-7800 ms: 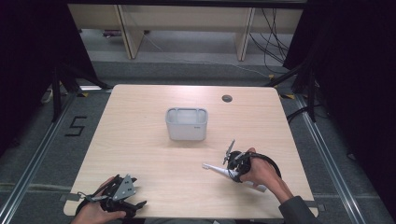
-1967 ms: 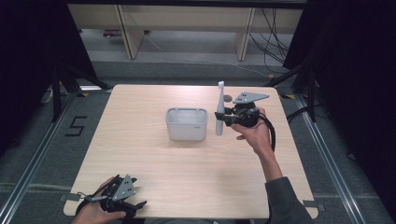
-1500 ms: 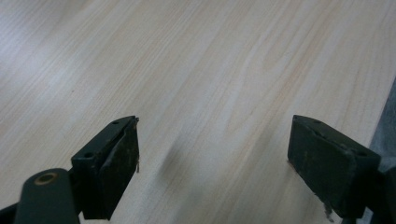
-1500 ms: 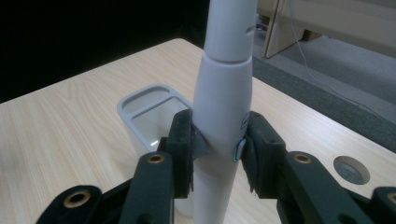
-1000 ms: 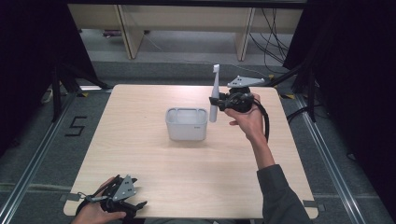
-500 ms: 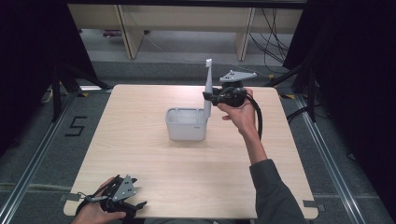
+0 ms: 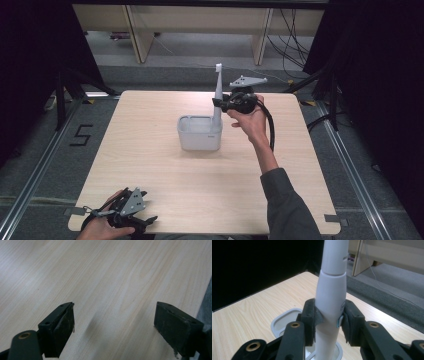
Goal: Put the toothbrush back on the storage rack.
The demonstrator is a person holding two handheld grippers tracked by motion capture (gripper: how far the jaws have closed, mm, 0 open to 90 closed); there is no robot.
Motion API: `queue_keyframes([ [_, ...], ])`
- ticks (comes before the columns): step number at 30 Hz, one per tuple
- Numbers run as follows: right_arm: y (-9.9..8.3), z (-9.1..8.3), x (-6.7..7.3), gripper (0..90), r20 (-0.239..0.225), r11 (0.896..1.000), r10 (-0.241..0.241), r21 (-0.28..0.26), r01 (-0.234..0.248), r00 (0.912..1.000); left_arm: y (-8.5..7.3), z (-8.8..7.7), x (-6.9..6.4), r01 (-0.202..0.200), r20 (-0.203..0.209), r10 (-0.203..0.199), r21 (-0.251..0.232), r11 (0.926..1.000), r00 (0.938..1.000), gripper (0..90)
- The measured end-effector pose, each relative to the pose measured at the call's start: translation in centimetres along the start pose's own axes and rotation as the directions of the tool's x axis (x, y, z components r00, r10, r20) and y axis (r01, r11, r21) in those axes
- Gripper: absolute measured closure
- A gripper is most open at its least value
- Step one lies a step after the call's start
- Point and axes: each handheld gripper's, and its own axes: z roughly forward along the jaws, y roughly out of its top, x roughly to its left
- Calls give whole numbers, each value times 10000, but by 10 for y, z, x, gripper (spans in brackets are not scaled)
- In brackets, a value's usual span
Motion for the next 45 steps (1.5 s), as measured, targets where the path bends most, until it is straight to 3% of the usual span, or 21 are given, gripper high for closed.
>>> queue_keyframes([
  [3,-2,4,1,670,19,9997,246,77,-246,9997,0,0,-2,176,34,-176,-178,9997,9998,164],
  [7,-4,8,0,670,146,9998,153,99,-155,9998,0,0,-2,268,-12,-269,-176,9995,9996,163],
  [14,-15,17,0,669,88,9978,147,650,-153,9999,0,0,-2,178,25,-178,-192,9997,9998,164],
  [19,-21,20,-1,669,76,9965,325,771,-330,9994,0,0,-1,159,8,-159,-147,9998,9999,164],
  [20,-22,21,-2,669,74,9970,167,761,-172,9998,0,-1,-1,160,84,-158,-158,9997,9998,164],
  [21,-24,22,0,669,29,9963,393,760,-394,9992,0,-1,-2,149,40,-149,-174,9997,9999,164],
  [24,-28,23,-1,670,73,9974,160,703,-165,9998,0,0,-2,246,5,-246,-139,9996,9997,164],
  [25,-28,23,-1,670,73,9974,160,703,-165,9998,1,-2,0,107,200,-108,64,9999,9997,164],
  [27,-33,25,0,670,74,9966,363,733,-368,9993,0,-1,-2,157,33,-157,-175,9997,9999,163],
  [28,-33,25,0,670,74,9966,363,733,-368,9993,1,-2,0,116,281,-119,129,9999,9995,163],
  [29,-34,26,-1,670,114,9966,274,780,-282,9996,0,0,-1,189,28,-188,-79,9998,9998,164],
  [31,-36,28,0,669,142,9955,498,797,-508,9987,0,-1,-1,261,145,-260,-80,9996,9996,163],
  [33,-37,28,-1,670,147,9952,380,898,-391,9992,0,-1,-1,170,19,-170,-152,9997,9999,164],
  [34,-38,30,-1,670,70,9953,285,922,-290,9996,0,-1,-1,235,157,-235,22,9997,9996,164],
  [35,-39,30,1,670,188,9943,392,983,-408,9991,0,0,-1,230,-15,-230,-182,9996,9997,163],
  [37,-41,32,-1,670,172,9940,195,1071,-212,9997,0,-1,-1,206,13,-206,-172,9996,9998,164],
  [38,-43,33,1,670,245,9940,399,1011,-422,9989,0,-1,-1,202,-2,-203,-177,9996,9998,164],
  [39,-44,33,-1,670,236,9927,157,1188,-184,9996,-1,-1,-1,215,31,-214,-179,9996,9998,164],
  [41,-46,35,1,670,245,9927,388,1129,-413,9989,-1,-1,-1,194,-17,-194,-169,9997,9998,164],
  [45,-50,38,1,670,200,9914,373,1251,-395,9991,-1,-1,-1,231,-4,-231,-218,9995,9997,164],
])
